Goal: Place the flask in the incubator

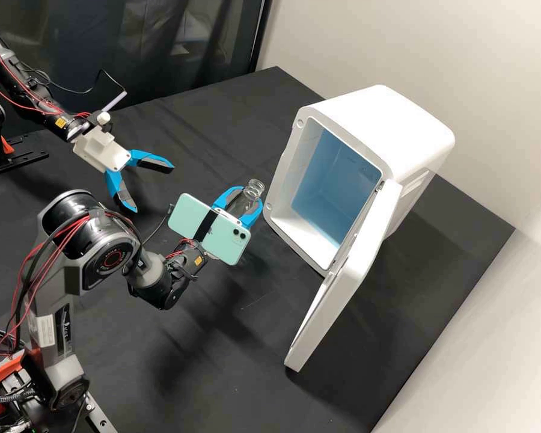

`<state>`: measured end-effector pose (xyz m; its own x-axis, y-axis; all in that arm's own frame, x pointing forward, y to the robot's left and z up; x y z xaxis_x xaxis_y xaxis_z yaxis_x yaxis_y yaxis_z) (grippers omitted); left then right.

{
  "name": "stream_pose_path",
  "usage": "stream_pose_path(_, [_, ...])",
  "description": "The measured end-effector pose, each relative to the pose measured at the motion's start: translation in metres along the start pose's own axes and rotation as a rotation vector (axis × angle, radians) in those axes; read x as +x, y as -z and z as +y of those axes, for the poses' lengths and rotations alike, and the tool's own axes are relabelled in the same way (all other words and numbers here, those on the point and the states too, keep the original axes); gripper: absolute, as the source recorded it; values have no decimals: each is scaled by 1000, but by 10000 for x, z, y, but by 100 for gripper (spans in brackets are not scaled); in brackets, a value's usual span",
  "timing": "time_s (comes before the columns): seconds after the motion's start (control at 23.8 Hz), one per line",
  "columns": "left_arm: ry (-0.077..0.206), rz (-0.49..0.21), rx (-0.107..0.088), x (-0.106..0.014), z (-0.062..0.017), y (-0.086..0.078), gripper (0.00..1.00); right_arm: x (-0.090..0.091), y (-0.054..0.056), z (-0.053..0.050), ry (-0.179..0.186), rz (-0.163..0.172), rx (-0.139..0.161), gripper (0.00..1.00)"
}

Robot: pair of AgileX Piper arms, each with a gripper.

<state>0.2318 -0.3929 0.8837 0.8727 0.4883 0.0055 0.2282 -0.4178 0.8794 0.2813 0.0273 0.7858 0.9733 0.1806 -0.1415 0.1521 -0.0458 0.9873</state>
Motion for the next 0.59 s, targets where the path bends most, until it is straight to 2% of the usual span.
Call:
stream_pose_path(0.04, [-4, 2, -11, -4, 11, 7, 100, 0, 0, 0, 0, 0, 0, 0])
stream_pose_path(0.46, [-5, 23, -14, -7, 22, 62, 100, -1, -4, 5, -2, -2, 0, 0])
stream_pose_path(0.59, [-5, 24, -15, -7, 22, 64, 100, 28, -12, 65, -24, 0, -6, 0])
